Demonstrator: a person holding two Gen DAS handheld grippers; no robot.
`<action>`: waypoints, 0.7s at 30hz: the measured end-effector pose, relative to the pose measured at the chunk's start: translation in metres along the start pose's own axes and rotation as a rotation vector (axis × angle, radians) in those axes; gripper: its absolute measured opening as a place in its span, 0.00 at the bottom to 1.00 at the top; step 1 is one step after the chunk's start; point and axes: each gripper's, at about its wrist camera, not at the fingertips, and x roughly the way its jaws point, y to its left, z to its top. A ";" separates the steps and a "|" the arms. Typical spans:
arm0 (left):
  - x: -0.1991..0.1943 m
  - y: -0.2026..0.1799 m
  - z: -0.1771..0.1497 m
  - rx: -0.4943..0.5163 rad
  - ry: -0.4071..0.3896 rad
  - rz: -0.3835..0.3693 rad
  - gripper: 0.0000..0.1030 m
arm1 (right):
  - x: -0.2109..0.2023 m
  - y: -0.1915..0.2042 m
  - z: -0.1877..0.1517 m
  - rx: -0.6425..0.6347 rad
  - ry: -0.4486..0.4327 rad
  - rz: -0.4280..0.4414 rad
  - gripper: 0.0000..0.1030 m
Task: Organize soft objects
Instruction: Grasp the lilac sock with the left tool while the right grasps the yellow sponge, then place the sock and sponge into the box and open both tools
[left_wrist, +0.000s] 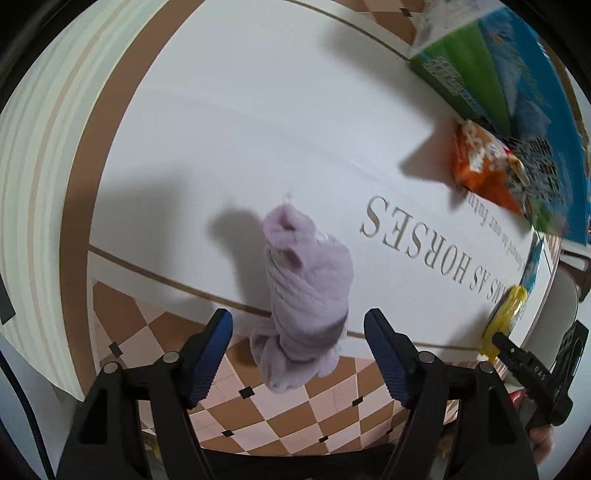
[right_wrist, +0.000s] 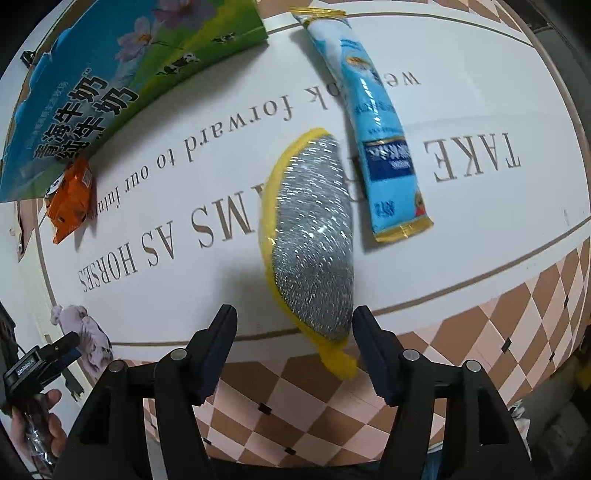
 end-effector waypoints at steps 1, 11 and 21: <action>0.006 0.002 0.002 -0.002 -0.001 0.028 0.70 | 0.001 0.000 0.003 -0.001 0.002 -0.011 0.66; 0.022 -0.035 -0.028 0.078 -0.057 0.220 0.33 | 0.014 0.032 0.015 -0.029 -0.015 -0.126 0.34; -0.087 -0.132 -0.059 0.256 -0.194 0.028 0.32 | -0.066 0.075 -0.007 -0.105 -0.088 0.076 0.30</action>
